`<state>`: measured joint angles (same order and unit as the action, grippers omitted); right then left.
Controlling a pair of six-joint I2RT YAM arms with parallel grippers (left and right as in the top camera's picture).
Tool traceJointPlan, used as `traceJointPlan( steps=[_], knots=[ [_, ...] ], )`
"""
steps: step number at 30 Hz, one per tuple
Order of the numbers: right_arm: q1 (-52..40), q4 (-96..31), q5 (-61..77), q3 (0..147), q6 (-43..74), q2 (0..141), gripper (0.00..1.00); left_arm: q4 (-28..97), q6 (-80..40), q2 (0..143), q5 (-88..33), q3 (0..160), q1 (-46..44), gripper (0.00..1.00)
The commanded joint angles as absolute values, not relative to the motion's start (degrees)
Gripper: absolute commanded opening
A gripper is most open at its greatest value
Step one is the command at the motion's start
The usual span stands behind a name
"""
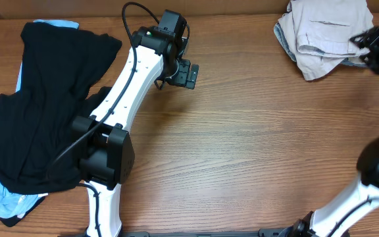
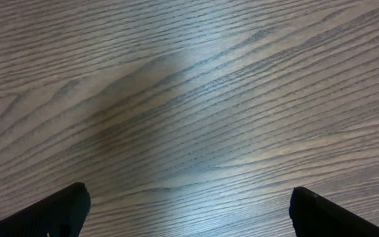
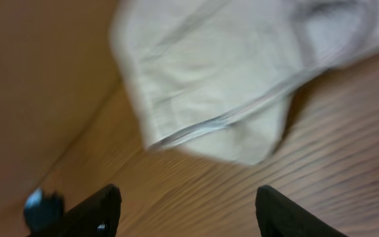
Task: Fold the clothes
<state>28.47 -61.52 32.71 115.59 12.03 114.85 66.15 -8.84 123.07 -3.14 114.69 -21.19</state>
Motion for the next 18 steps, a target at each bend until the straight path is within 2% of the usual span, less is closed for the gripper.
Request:
traceJointPlan(
  steps=[1,4,9,10,18],
  knots=[
    [23.7,-65.9,36.9,116.8,-1.6,104.2,0.73,65.9,-9.4,121.5,-2.8,116.1,-21.5,1.00],
    [19.6,-69.2,34.7,116.8,-2.4,98.8,0.75,66.0,-9.4,121.5,-2.7,116.1,-21.5,1.00],
    [7.4,-73.8,25.5,116.8,-2.4,89.6,0.78,66.0,-9.4,121.5,-2.7,116.1,-21.5,1.00],
    [5.0,-74.4,24.3,116.7,-2.4,88.5,0.99,66.0,-9.4,121.5,-2.7,116.1,-21.5,1.00],
    [-9.0,-80.0,24.2,116.7,-1.3,85.0,1.00,66.0,-9.4,121.5,-2.7,116.1,-21.5,1.00]
  ],
)
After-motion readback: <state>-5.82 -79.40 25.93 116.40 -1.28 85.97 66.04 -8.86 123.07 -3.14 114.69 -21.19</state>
